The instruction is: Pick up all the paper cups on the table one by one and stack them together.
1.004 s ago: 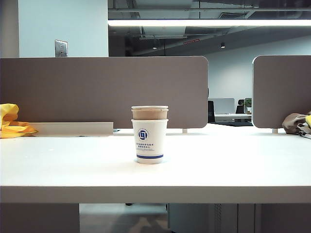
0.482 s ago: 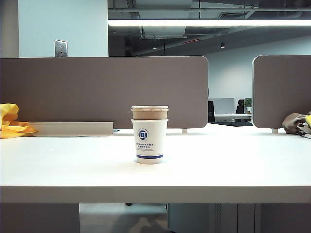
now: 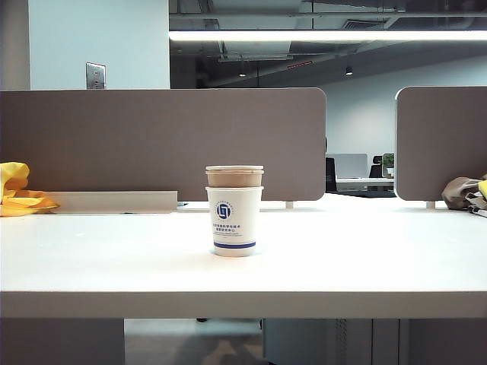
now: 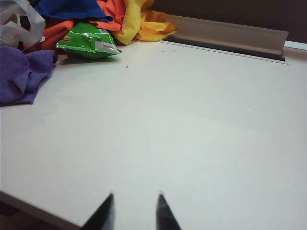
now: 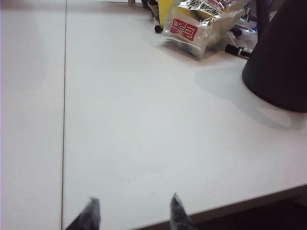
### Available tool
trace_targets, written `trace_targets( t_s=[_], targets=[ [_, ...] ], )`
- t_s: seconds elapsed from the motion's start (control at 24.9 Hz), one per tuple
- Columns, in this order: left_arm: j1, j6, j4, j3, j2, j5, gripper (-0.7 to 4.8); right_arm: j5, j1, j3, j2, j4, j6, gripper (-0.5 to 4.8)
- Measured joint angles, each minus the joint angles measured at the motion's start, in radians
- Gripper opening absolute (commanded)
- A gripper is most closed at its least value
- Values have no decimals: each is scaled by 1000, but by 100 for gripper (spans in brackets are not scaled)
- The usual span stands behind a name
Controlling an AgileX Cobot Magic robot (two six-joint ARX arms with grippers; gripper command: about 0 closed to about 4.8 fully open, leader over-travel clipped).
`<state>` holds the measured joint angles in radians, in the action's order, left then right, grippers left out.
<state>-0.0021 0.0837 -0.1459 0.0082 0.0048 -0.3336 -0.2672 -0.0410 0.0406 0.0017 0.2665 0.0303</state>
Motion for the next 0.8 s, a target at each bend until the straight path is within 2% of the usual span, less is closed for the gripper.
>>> trace_targets(
  t_s=[0.32, 0.52, 0.56, 0.64, 0.8],
  targets=[
    [0, 0, 0, 0, 0, 0, 113, 7, 0, 0, 0, 0, 0, 184],
    [0, 0, 0, 0, 0, 7, 113, 135, 0, 0, 0, 0, 0, 175],
    [0, 0, 0, 0, 0, 29, 113, 168, 0, -1, 0, 0, 0, 176],
    [0, -2, 23, -2, 0, 185, 113, 282, 0, -2, 0, 0, -1, 175],
    [0, 8, 99, -2, 0, 331, 113, 343, 0, -15, 0, -49, -37, 175]
  ],
)
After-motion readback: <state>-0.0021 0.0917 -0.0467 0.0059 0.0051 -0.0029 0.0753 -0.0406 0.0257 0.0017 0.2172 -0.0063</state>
